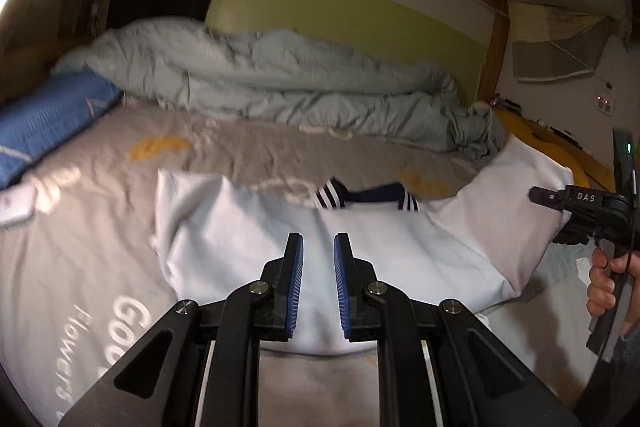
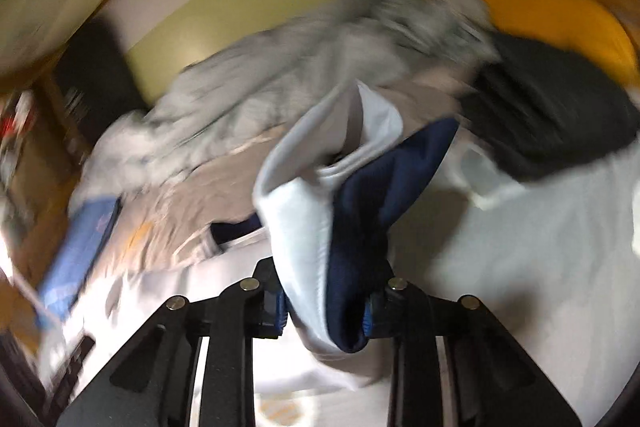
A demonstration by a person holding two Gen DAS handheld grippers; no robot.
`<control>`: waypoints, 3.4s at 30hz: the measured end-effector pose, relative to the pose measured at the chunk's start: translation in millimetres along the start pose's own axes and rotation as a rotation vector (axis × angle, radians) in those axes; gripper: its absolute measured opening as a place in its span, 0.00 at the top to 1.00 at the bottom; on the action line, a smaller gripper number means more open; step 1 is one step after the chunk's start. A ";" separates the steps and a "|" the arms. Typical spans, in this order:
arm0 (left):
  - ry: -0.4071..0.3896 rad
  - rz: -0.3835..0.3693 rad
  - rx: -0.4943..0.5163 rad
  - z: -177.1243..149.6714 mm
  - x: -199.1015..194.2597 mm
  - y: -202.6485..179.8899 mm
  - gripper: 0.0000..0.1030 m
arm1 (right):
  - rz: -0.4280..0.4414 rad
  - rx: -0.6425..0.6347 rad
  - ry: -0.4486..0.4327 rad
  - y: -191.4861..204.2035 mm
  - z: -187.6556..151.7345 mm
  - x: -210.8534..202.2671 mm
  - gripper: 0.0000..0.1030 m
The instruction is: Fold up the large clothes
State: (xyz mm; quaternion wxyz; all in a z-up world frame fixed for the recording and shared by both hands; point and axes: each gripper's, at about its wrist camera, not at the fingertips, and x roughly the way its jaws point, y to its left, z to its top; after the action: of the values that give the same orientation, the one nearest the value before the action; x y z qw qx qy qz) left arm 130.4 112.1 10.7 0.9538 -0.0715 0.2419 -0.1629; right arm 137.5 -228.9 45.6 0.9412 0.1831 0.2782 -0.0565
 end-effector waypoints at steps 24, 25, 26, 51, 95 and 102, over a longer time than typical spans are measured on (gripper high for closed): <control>0.059 0.047 -0.100 0.5 6.9 48.6 0.78 | 0.139 -0.262 0.060 69.7 -47.3 16.8 0.48; 0.072 0.054 -0.116 0.7 9.4 53.7 0.73 | 0.124 -0.274 0.111 72.2 -47.3 25.7 0.48; 0.088 0.056 -0.131 0.5 12.8 59.1 0.71 | 0.129 -0.275 0.156 72.6 -49.9 35.1 0.48; 0.251 -0.107 -0.463 -50.5 76.9 131.2 0.18 | 0.287 -0.223 0.293 84.8 -68.9 78.8 0.76; 0.057 -0.434 0.176 -25.4 54.8 -177.1 0.17 | 0.202 -0.248 -0.028 -52.6 -0.5 -27.5 0.72; 0.079 -0.217 0.127 -5.7 59.2 -122.9 0.17 | 0.194 -0.371 -0.097 -15.0 -15.9 -37.3 0.71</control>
State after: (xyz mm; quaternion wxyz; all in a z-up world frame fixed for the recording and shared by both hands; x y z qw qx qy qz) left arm 142.8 -23.8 6.2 0.9229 -0.0303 0.2595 -0.2829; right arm 95.1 -236.6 48.8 0.9720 0.0296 0.2195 0.0778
